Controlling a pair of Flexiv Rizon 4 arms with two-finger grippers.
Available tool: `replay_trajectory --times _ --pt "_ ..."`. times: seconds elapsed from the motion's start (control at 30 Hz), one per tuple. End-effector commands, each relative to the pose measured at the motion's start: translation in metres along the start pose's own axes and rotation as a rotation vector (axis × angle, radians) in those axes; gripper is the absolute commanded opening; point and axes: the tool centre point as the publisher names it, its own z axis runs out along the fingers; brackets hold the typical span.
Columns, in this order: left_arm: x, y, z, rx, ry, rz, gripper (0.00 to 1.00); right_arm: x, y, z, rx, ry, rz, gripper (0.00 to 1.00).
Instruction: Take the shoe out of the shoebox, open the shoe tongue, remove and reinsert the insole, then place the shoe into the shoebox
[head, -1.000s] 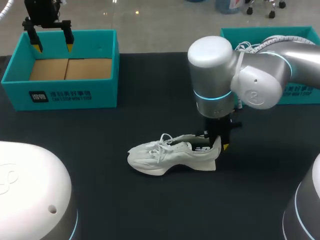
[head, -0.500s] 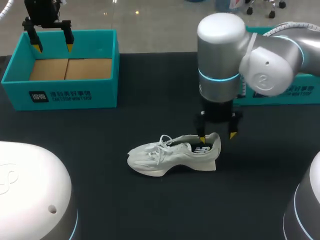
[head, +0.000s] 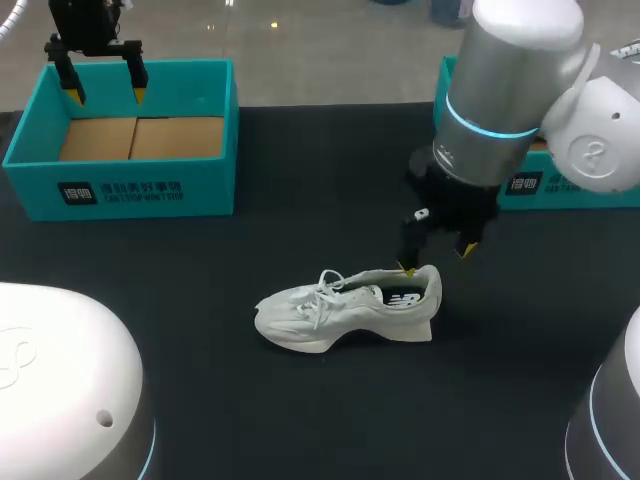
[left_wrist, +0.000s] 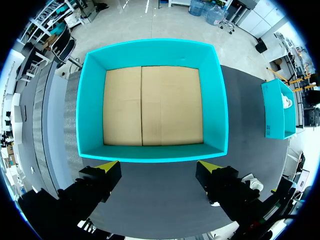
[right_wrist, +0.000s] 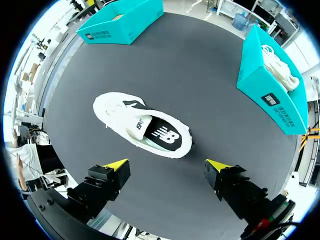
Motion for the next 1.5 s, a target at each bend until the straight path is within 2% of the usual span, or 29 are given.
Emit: replay_trajectory --times 0.03,0.37,0.43,0.47,0.5,0.53,0.6,0.63,0.67,1.4,1.47,1.5 --pt "0.000 0.000 0.000 0.000 0.000 0.000 1.00 -0.007 -0.008 0.002 -0.144 0.345 -0.476 1.00" --pt "0.000 0.000 0.000 0.000 0.000 0.000 1.00 -0.007 -0.008 0.002 -0.144 0.345 -0.476 1.00" --pt "0.000 0.000 0.000 0.000 0.000 0.000 1.00 -0.001 -0.004 0.000 -0.183 0.223 -0.745 1.00" --pt "0.000 0.000 0.000 0.000 0.000 0.000 1.00 -0.002 -0.003 0.002 -0.201 0.239 -0.784 1.00" --pt "0.000 0.000 0.000 0.000 0.000 0.000 1.00 -0.003 -0.002 0.003 -0.238 0.225 -0.879 1.00" --pt "0.000 0.000 0.000 0.000 0.000 0.000 1.00 -0.003 -0.002 0.002 -0.282 0.260 -0.965 1.00" --pt "0.000 0.000 0.000 0.000 0.000 0.000 1.00 -0.010 -0.001 0.004 -0.362 0.284 -1.039 1.00" --pt "0.000 0.000 0.000 0.000 0.000 0.000 1.00 -0.012 0.001 0.005 -0.376 0.298 -1.069 1.00" --pt "0.000 0.000 0.000 0.000 0.000 0.000 1.00 -0.014 0.004 0.009 -0.330 0.293 -1.054 1.00" --pt "0.000 0.000 0.000 0.000 0.000 0.000 1.00 -0.014 0.004 0.009 -0.330 0.293 -1.054 1.00" --pt "0.000 0.000 0.000 0.000 0.000 0.000 1.00 -0.020 0.007 0.015 -0.372 0.306 -1.022 1.00" --pt "0.000 0.000 0.000 0.000 0.000 0.000 1.00 -0.023 0.008 0.018 -0.362 0.301 -1.017 1.00"
